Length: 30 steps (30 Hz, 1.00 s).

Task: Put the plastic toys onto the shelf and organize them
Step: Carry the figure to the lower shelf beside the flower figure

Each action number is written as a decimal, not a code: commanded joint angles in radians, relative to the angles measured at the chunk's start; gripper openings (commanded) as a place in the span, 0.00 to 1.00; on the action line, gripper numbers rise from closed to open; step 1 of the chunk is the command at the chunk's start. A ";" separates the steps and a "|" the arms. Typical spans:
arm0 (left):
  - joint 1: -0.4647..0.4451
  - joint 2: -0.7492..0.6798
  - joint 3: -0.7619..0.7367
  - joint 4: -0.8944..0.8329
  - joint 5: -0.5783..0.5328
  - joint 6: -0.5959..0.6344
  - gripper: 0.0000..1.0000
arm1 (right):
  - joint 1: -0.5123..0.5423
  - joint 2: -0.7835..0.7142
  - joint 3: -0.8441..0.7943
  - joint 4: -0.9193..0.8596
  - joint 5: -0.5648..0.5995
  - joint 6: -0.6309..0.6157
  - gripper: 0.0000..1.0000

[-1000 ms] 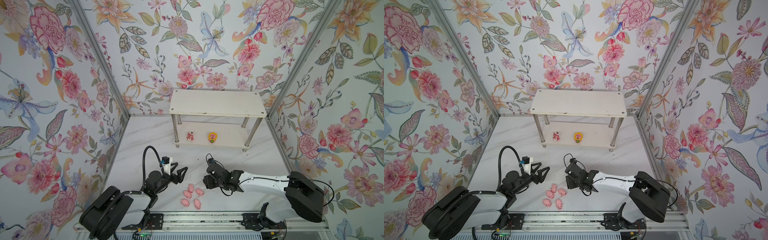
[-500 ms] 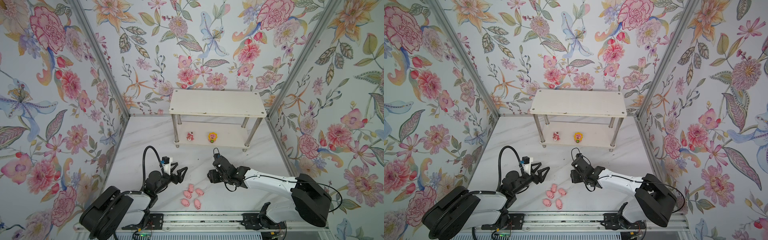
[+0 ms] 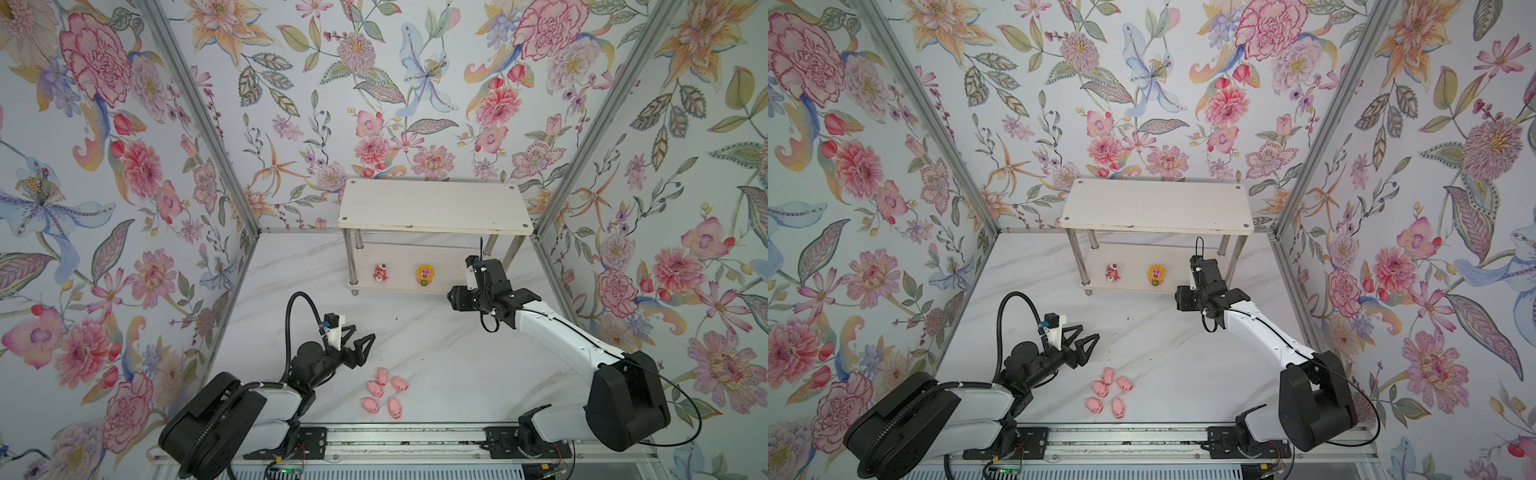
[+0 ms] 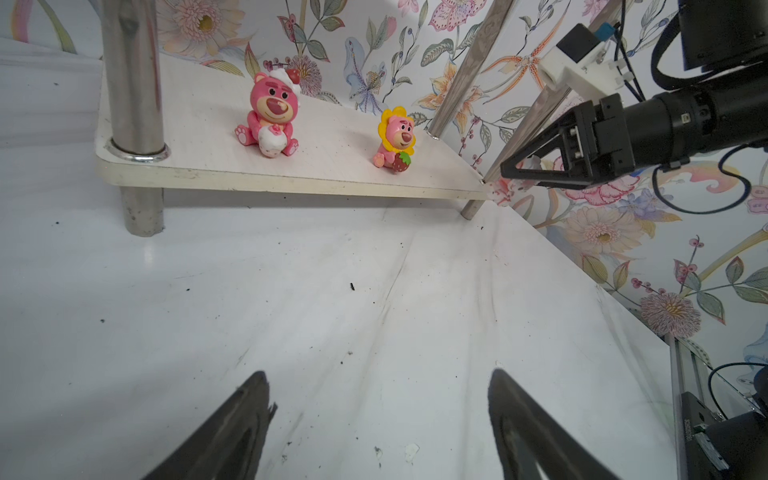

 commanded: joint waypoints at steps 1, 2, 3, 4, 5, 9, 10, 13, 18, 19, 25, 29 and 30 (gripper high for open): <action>0.013 -0.006 -0.013 0.000 -0.019 0.022 0.84 | -0.037 0.065 0.071 -0.043 -0.037 -0.095 0.37; 0.013 -0.005 -0.011 0.000 -0.020 0.024 0.84 | -0.047 0.085 0.088 -0.043 -0.042 -0.104 0.37; 0.013 -0.005 -0.011 0.000 -0.021 0.025 0.84 | -0.050 0.101 0.100 -0.043 -0.040 -0.111 0.36; 0.013 -0.002 -0.011 -0.001 -0.022 0.024 0.84 | -0.053 0.119 0.114 -0.043 -0.037 -0.118 0.36; 0.013 0.000 -0.011 0.001 -0.023 0.023 0.84 | -0.055 0.140 0.128 -0.043 -0.031 -0.129 0.35; 0.014 0.022 -0.009 0.017 -0.016 0.019 0.84 | -0.065 0.201 0.180 -0.043 -0.026 -0.155 0.34; 0.013 0.031 -0.007 0.023 -0.011 0.015 0.84 | -0.069 0.214 0.192 -0.042 -0.028 -0.158 0.34; 0.015 0.052 -0.004 0.038 -0.001 0.008 0.84 | -0.077 0.238 0.220 -0.043 -0.032 -0.162 0.34; 0.015 0.073 -0.001 0.054 0.004 0.002 0.84 | -0.088 0.264 0.242 -0.043 -0.034 -0.163 0.33; 0.015 0.078 0.000 0.057 0.005 0.000 0.84 | -0.090 0.270 0.245 -0.043 -0.034 -0.163 0.34; 0.018 0.092 0.002 0.067 0.010 -0.002 0.84 | -0.099 0.301 0.265 -0.042 -0.014 -0.166 0.34; 0.019 0.094 0.002 0.067 0.009 -0.002 0.84 | -0.113 0.308 0.278 -0.043 -0.007 -0.168 0.34; 0.019 0.095 0.001 0.067 0.009 -0.002 0.84 | -0.116 0.308 0.280 -0.043 -0.008 -0.168 0.33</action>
